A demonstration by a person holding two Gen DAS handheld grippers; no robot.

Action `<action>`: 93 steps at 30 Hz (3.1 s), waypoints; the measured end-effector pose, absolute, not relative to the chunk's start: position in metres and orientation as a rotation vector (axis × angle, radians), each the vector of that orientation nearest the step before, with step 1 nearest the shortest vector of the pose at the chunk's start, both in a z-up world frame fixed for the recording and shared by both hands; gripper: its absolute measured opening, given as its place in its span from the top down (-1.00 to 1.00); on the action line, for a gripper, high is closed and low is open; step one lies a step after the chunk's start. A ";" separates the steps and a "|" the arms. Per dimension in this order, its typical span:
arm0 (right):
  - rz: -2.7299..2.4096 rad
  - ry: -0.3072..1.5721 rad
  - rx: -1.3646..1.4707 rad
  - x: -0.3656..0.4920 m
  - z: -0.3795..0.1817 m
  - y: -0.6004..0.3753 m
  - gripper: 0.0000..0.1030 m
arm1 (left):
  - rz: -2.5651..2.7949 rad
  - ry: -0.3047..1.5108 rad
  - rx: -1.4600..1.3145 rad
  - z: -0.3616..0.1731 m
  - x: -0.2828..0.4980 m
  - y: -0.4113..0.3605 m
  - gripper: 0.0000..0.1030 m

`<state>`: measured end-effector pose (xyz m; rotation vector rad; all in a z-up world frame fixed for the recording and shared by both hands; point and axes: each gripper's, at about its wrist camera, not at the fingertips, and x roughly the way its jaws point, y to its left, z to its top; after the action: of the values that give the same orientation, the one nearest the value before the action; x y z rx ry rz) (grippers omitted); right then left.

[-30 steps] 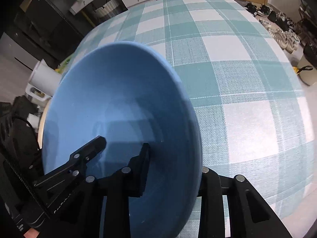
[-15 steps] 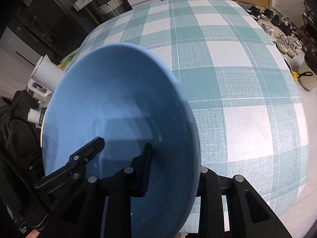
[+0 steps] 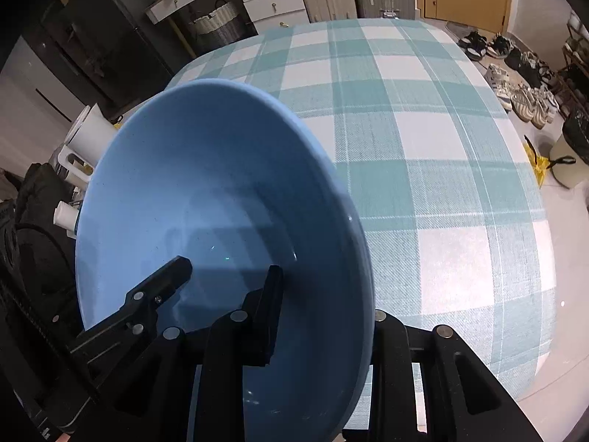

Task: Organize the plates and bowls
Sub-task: 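Lift and carry the stacked blue bowls with both tools over the cream plates, then lower the blue bowls onto the cream plate stack and open both tools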

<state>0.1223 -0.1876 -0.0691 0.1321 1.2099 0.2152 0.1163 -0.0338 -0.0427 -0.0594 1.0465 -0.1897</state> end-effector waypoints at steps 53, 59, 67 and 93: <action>0.394 1.354 -0.011 0.158 -0.097 0.047 0.43 | 0.078 1.132 -0.291 -0.073 0.112 0.183 0.51; 0.414 1.346 -0.002 0.160 -0.097 0.045 0.41 | 0.068 1.118 -0.293 -0.073 0.113 0.185 0.51; 0.433 1.304 -0.033 0.157 -0.087 0.045 0.28 | 0.093 1.076 -0.309 -0.065 0.109 0.192 0.42; 0.555 0.834 0.004 0.117 -0.012 -0.034 -0.19 | 0.137 0.574 -0.176 0.019 0.047 0.171 -0.09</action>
<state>0.1169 -0.0344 -0.0120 0.0040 0.8338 0.5552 0.0468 0.1707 0.0187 -0.1763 0.5740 0.1365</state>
